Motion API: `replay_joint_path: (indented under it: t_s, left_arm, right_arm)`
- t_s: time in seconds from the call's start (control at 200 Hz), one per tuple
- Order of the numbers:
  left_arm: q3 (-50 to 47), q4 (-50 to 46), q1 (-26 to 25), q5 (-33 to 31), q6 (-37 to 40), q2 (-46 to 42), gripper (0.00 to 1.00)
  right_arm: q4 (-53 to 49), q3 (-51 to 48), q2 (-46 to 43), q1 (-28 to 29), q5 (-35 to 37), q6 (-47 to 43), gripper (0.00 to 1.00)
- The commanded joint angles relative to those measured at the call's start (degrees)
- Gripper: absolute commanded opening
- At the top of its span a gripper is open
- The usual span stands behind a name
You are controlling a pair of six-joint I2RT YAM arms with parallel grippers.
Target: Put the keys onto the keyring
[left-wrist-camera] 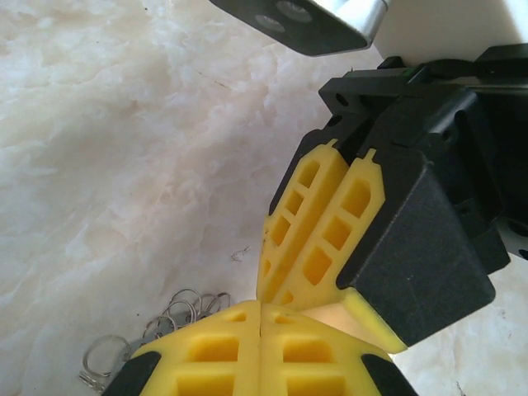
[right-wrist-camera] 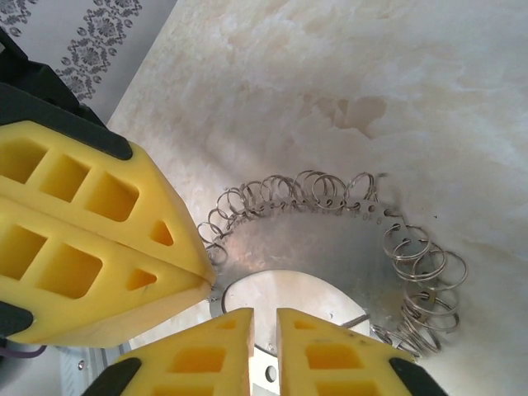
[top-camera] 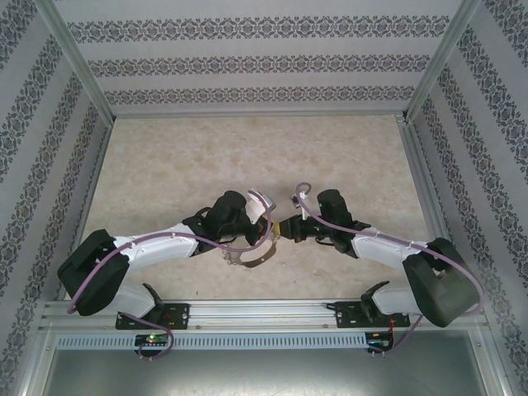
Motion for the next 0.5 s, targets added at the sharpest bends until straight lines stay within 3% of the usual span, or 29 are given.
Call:
replay_joint_path:
  t_s: [0.0, 0.095, 0.195, 0.495]
  left_arm:
    - [-0.9, 2.8, -0.4, 0.6, -0.8, -0.2, 0.0]
    - [-1.2, 3.3, -0.4, 0.0, -1.2, -0.3, 0.0]
    - [-1.4, 3.4, -0.4, -0.9, -1.5, -0.3, 0.0]
    - [-3.0, 5.2, -0.4, -9.0, -4.7, -0.7, 0.0]
  right_arm:
    - [0.0, -1.1, -1.3, -1.1, 0.8, 0.3, 0.16]
    - [0.1, -1.6, -1.5, -1.5, 1.0, 0.3, 0.08]
    - [0.2, -2.1, -1.7, -1.6, 1.3, 0.4, 0.07]
    - [-5.9, -3.6, -2.5, -1.6, 8.8, 3.7, 0.32]
